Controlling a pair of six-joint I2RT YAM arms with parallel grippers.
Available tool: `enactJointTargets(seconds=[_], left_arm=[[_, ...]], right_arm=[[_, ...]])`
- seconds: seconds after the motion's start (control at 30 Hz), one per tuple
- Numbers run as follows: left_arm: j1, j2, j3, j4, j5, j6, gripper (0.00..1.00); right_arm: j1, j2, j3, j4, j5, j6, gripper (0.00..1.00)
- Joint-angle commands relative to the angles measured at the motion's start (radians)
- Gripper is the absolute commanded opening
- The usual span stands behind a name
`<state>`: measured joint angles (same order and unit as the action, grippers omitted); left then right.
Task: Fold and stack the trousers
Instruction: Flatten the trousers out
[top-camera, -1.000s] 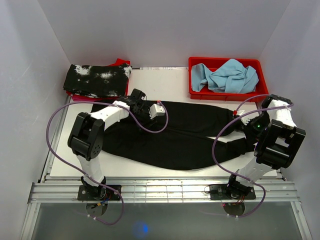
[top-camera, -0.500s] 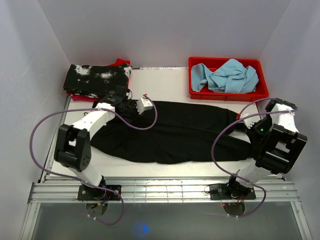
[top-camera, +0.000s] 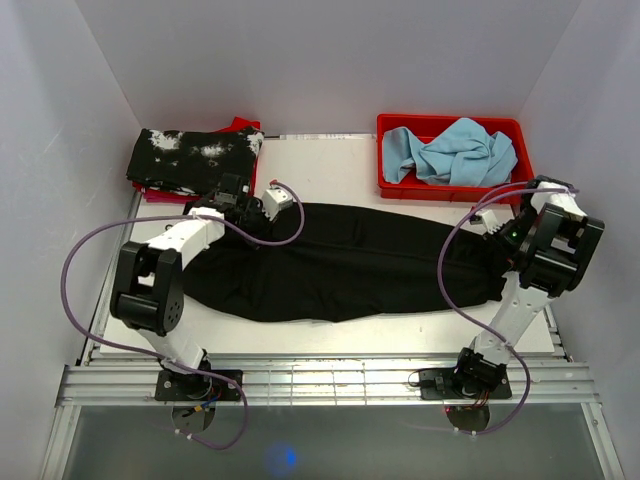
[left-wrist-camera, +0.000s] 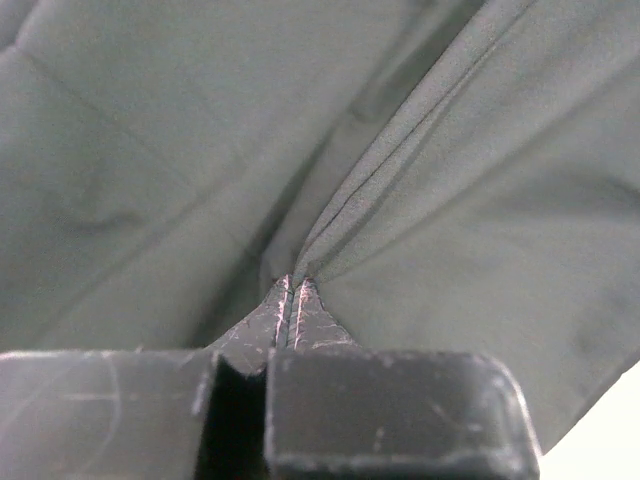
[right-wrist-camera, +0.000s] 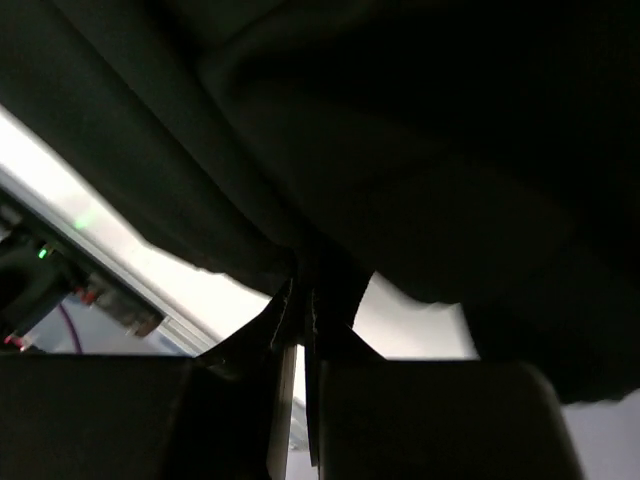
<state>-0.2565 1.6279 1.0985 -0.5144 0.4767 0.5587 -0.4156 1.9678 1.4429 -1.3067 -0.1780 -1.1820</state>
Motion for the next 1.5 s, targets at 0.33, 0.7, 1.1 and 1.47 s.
enactJointTargets(seconds=[0.33, 0.7, 1.1, 1.47], left_arm=[[0.003, 0.001, 0.141, -0.012, -0.049, -0.084, 0.69], [0.016, -0.221, 0.043, -0.052, -0.105, -0.247, 0.7], [0.034, -0.191, 0.086, -0.098, 0.02, -0.292, 0.72], [-0.253, -0.22, -0.006, -0.13, 0.1, 0.045, 0.7]], right_arm=[[0.031, -0.01, 0.067, 0.015, -0.023, 0.104, 0.84], [-0.176, -0.194, -0.034, -0.003, -0.198, 0.191, 0.88], [-0.255, -0.248, -0.37, 0.349, -0.48, 0.096, 0.94], [-0.2, -0.279, -0.242, 0.098, -0.473, 0.128, 0.08]])
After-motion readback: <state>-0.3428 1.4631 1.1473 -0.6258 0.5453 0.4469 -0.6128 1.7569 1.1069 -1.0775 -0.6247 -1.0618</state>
